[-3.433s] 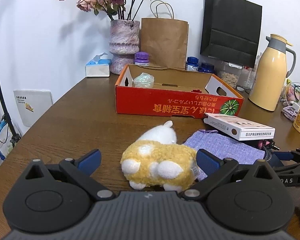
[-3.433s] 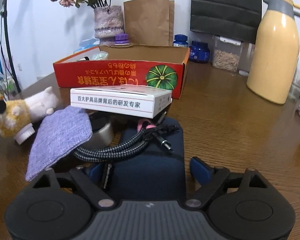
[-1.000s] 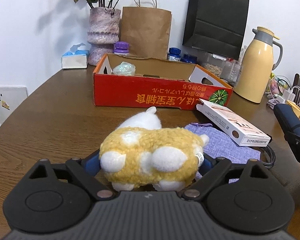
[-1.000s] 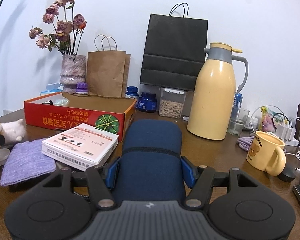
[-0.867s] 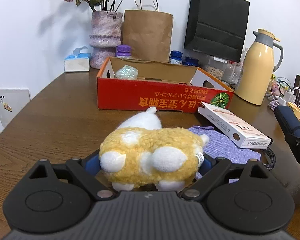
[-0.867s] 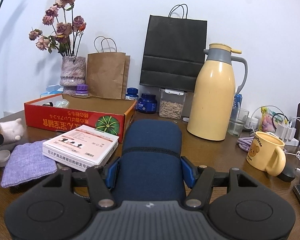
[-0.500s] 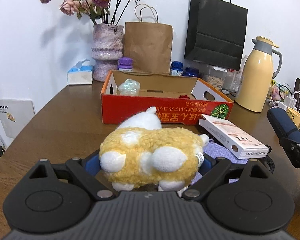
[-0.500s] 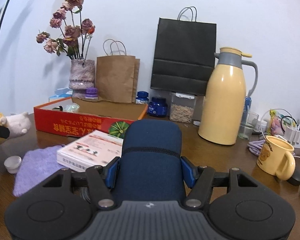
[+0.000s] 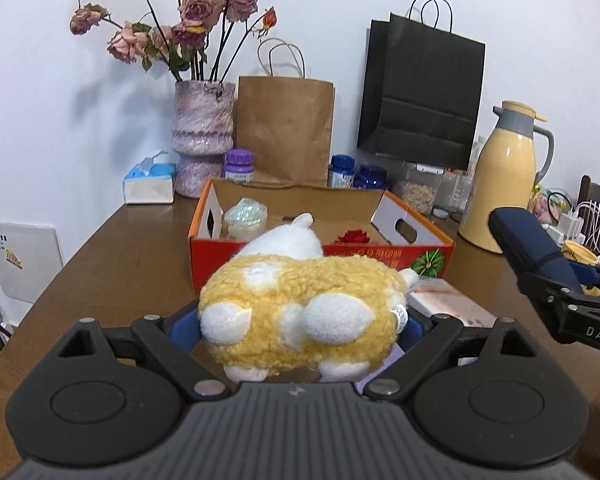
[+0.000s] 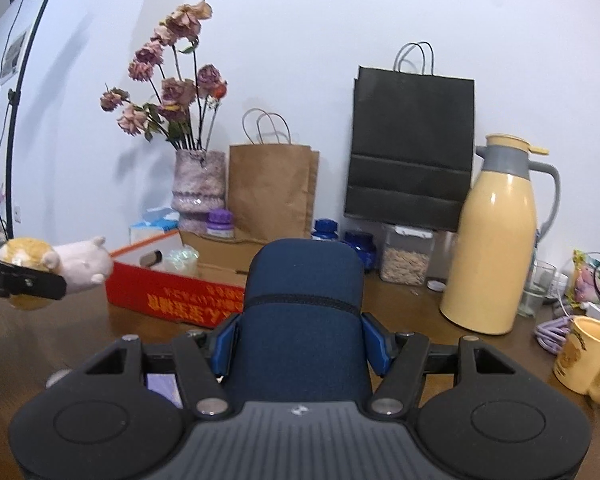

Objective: Flip cup upright

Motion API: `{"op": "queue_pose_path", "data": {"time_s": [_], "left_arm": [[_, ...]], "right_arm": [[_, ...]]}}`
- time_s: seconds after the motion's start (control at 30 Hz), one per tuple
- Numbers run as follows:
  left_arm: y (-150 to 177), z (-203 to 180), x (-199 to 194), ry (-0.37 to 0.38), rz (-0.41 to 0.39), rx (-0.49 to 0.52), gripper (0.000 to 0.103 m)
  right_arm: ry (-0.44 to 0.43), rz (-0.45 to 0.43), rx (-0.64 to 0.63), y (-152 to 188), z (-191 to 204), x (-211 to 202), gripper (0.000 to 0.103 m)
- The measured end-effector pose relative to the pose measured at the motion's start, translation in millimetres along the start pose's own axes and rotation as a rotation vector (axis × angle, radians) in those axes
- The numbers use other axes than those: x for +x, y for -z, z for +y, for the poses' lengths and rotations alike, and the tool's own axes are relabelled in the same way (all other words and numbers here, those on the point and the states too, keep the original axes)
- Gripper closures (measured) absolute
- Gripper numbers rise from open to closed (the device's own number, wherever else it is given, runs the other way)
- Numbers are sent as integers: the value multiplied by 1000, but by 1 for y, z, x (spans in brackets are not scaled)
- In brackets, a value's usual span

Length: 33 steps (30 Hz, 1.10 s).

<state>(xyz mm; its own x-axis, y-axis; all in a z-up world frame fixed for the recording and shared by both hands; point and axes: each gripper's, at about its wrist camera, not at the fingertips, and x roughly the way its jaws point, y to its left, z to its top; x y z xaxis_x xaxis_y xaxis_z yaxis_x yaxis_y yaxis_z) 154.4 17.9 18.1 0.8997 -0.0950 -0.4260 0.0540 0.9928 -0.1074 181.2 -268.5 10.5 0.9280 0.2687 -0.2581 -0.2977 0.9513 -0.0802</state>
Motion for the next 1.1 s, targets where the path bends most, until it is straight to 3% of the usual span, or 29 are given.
{"op": "queue_pose_path", "data": {"time_s": [0.5, 1.1], "left_arm": [[-37, 2, 15, -10, -59, -32, 10], [-78, 18, 70, -59, -94, -107, 10]], "right_arm": [[-55, -52, 36, -37, 34, 34, 41], [-56, -46, 107, -71, 44, 109, 41]]}}
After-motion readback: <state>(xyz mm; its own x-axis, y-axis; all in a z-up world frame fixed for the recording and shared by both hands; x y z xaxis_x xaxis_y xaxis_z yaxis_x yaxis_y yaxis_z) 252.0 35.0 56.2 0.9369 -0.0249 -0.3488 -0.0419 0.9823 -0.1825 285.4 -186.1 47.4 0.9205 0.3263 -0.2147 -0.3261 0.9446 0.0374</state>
